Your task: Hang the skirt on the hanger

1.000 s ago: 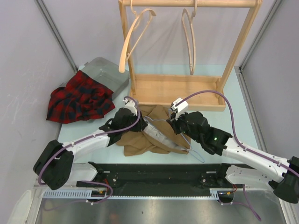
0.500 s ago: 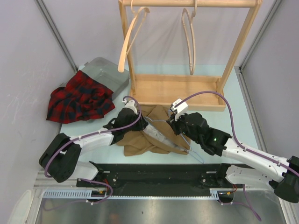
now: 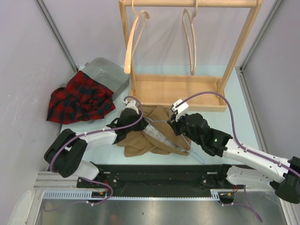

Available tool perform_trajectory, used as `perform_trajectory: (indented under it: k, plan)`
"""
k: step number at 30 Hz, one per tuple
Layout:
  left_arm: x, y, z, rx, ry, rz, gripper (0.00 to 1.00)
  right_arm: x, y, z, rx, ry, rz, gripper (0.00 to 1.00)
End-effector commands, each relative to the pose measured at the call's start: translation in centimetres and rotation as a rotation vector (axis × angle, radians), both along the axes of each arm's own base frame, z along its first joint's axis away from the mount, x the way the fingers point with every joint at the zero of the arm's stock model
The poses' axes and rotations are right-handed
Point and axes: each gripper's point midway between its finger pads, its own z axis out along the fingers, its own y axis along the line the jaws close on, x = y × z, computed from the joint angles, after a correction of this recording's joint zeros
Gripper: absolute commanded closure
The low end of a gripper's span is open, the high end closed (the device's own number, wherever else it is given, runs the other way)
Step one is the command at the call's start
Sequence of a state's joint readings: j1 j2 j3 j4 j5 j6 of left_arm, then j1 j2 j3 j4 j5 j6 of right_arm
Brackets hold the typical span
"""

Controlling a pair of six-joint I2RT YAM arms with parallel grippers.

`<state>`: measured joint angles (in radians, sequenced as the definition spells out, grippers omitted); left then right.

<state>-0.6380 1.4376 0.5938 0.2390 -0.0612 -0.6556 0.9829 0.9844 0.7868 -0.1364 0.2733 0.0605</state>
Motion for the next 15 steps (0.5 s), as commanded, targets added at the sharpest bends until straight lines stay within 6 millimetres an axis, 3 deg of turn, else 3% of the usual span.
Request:
perform_trajectory:
  k: [1, 4, 9, 15]
  plan:
    - [2.0, -0.5, 2.1, -0.037, -0.056, 0.036, 0.85, 0.5, -0.1, 1.4, 0.041, -0.029, -0.036, 1.00]
    - [2.2, -0.1, 2.4, -0.009, -0.062, 0.049, 1.00, 0.4, -0.5, 1.4, 0.037, -0.026, -0.046, 1.00]
    - [2.2, 1.4, 3.1, 0.060, -0.102, 0.054, 1.00, -0.2, -1.0, 2.4, 0.040, -0.036, -0.038, 1.00]
    - [2.2, 2.8, 3.2, 0.112, -0.116, 0.064, 1.00, -0.7, -1.4, 2.1, 0.013, -0.034, -0.021, 1.00]
